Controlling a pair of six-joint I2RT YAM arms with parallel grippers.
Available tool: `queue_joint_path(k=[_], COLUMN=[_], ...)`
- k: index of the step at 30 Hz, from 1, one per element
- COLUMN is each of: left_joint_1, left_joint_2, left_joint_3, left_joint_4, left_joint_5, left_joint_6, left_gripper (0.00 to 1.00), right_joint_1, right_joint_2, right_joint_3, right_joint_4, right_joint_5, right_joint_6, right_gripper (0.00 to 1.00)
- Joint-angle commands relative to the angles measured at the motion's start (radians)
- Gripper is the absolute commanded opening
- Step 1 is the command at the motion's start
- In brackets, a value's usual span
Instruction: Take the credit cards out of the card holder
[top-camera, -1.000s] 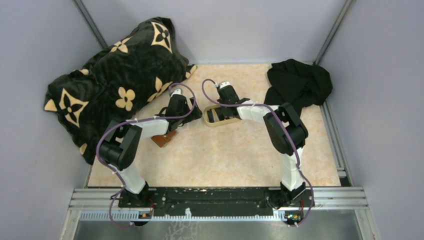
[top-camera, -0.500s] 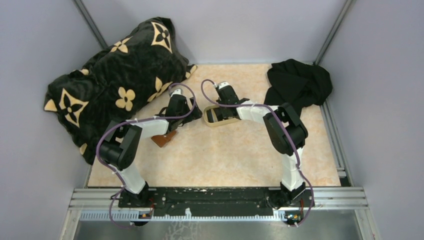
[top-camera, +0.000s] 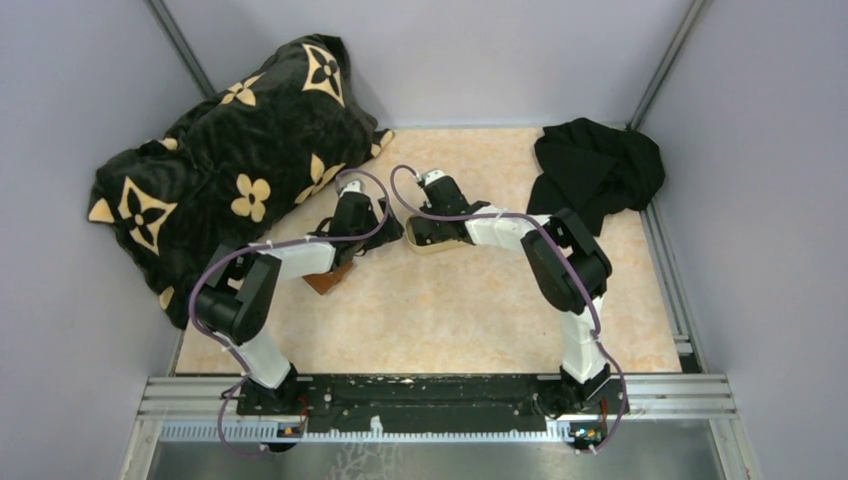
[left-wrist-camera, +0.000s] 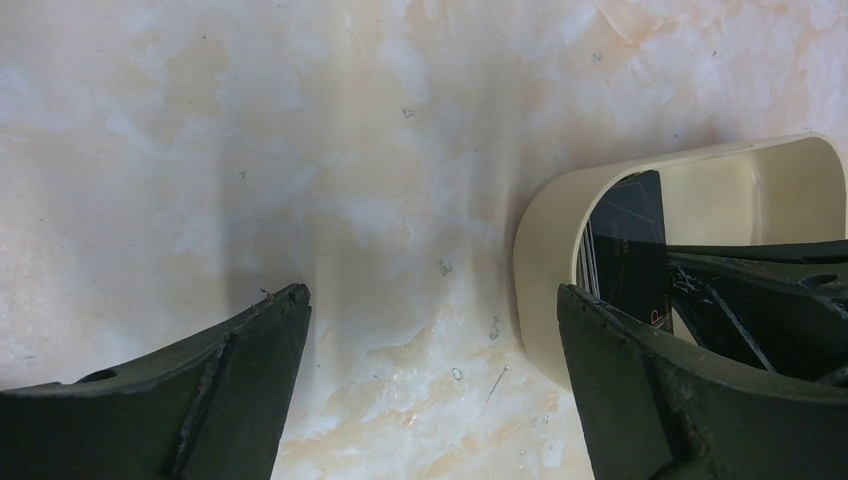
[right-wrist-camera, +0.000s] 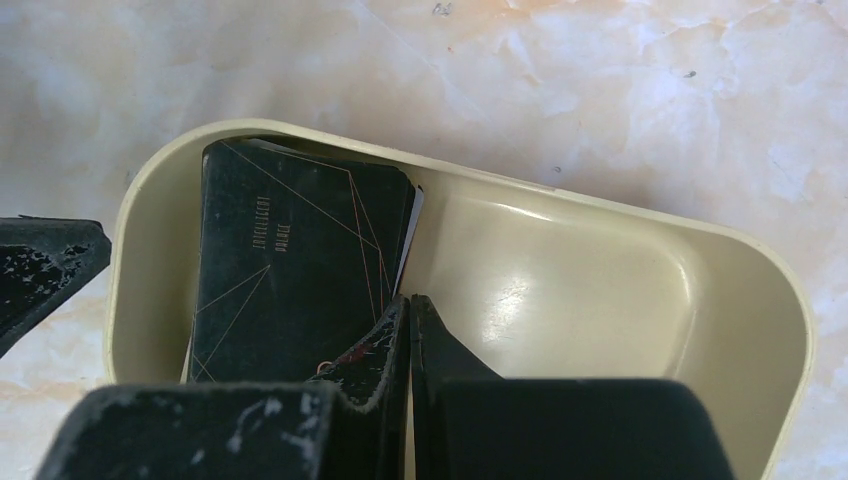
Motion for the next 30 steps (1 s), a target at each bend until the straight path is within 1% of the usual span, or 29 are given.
queue_joint_path(k=[1, 8, 16, 19, 23, 25, 27, 30], left_joint_1=[0.0, 0.0, 0.0, 0.0, 0.0, 0.003, 0.016, 0.063], left_joint_2=[-0.029, -0.045, -0.085, -0.133, -0.215, -0.269, -0.319, -0.388], left_joint_3=[-0.027, -0.034, -0.041, -0.049, -0.061, -0.073, -0.097, -0.147], left_joint_4=[-0.011, -0.017, -0.036, -0.05, -0.088, -0.129, -0.159, -0.199], left_joint_5=[0.006, -0.003, -0.023, -0.056, -0.109, -0.133, -0.151, -0.142], left_joint_6=[-0.014, -0.014, -0.003, 0.02, 0.051, 0.06, 0.058, 0.041], left_gripper=[0.99, 0.99, 0.99, 0.99, 0.99, 0.99, 0.99, 0.99], right_joint_1=[0.016, 0.014, 0.008, 0.008, 0.026, 0.054, 0.097, 0.152], right_joint_2=[-0.024, -0.058, -0.178, -0.225, -0.263, -0.264, -0.266, -0.272], right_joint_3=[0.021, 0.022, 0.036, 0.018, -0.003, -0.005, -0.025, -0.087], right_joint_4=[0.017, 0.002, 0.002, 0.019, 0.03, 0.024, 0.038, 0.084], right_joint_5=[-0.092, -0.022, 0.018, 0.036, 0.011, -0.002, -0.026, -0.092], right_joint_6=[0.034, 0.012, -0.004, -0.009, -0.015, -0.015, -0.012, 0.009], right_gripper=[0.0, 0.0, 0.0, 0.0, 0.0, 0.0, 0.02, 0.03])
